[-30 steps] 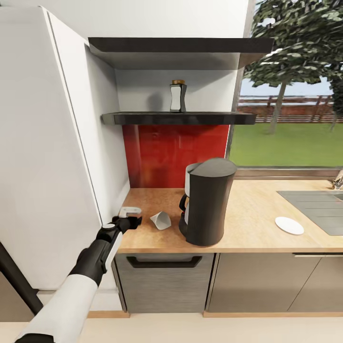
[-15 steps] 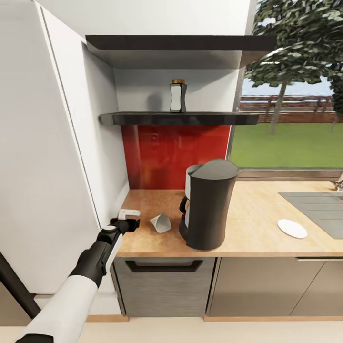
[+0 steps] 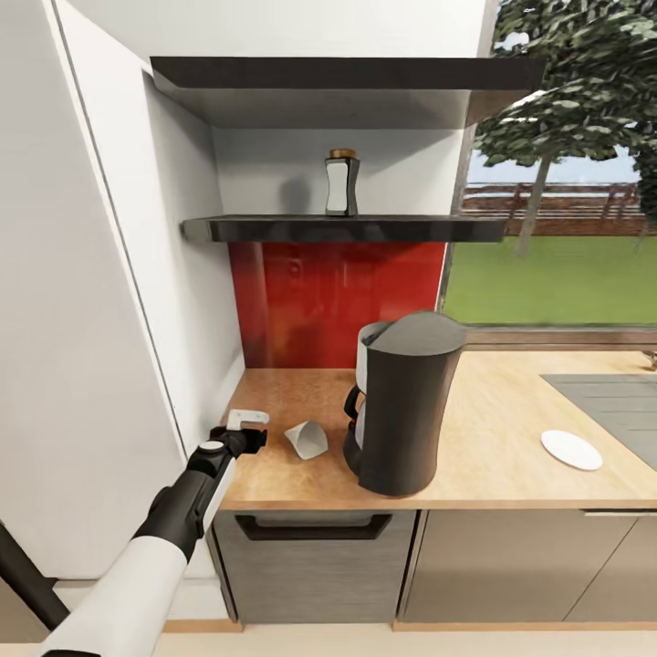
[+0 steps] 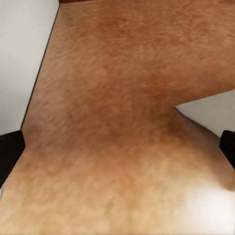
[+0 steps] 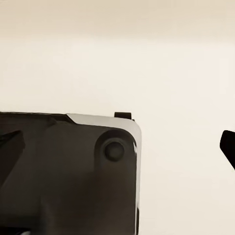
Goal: Set up a coffee station on the kitchen countertop: keep the coffee maker on the countertop, move the bottle of coffee from the kitchen shelf to the counter next to the coffee maker, place a paper coffee filter on top of the coffee maker, put the saucer next to the coffee maker with the coffee cup on the saucer, and place the electric kettle next to the coffee maker.
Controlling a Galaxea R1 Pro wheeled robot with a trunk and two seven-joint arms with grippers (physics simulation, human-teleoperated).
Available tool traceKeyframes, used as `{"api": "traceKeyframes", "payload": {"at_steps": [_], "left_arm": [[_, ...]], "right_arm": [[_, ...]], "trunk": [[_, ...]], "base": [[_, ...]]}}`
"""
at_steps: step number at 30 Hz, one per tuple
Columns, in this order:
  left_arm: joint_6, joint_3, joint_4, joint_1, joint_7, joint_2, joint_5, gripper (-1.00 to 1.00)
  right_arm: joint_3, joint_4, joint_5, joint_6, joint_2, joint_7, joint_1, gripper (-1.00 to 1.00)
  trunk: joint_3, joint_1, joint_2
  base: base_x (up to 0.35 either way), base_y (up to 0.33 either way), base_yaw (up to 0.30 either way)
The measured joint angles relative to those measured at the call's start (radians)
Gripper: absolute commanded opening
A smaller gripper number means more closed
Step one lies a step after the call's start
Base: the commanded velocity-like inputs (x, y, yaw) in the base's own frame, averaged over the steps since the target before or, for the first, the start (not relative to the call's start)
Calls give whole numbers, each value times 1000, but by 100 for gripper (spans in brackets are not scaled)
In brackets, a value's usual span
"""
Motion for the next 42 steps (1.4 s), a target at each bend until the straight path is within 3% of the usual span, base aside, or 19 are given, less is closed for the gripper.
{"api": "traceKeyframes", "payload": {"at_steps": [6, 20, 30, 33, 37, 42], "left_arm": [[-2, -7, 0, 8, 0, -4, 0, 100], [-10, -28, 1, 46, 0, -5, 0, 100], [-12, -28, 6, 83, 0, 6, -1, 100], [-21, -26, 54, 96, 6, 11, -5, 100], [-44, -36, 46, 106, 17, 4, -4, 100], [-19, -44, 24, 101, 1, -1, -5, 100]], "right_arm": [[0, 0, -1, 0, 0, 2, 0, 100], [-1, 0, -2, 0, 0, 1, 0, 100], [0, -2, 0, -1, 0, 1, 0, 100], [4, -3, 3, 0, 6, 0, -3, 100], [4, -3, 4, 0, 11, 2, -3, 100], [4, -3, 4, 0, 10, 1, -3, 100]], "trunk": [[0, 0, 0], [0, 0, 0], [0, 0, 0], [0, 0, 0], [0, 0, 0], [0, 0, 0]], "base": [[11, 0, -15], [0, 0, -231], [0, 0, -18], [0, 0, 0], [0, 0, 0], [88, 0, 0]]}}
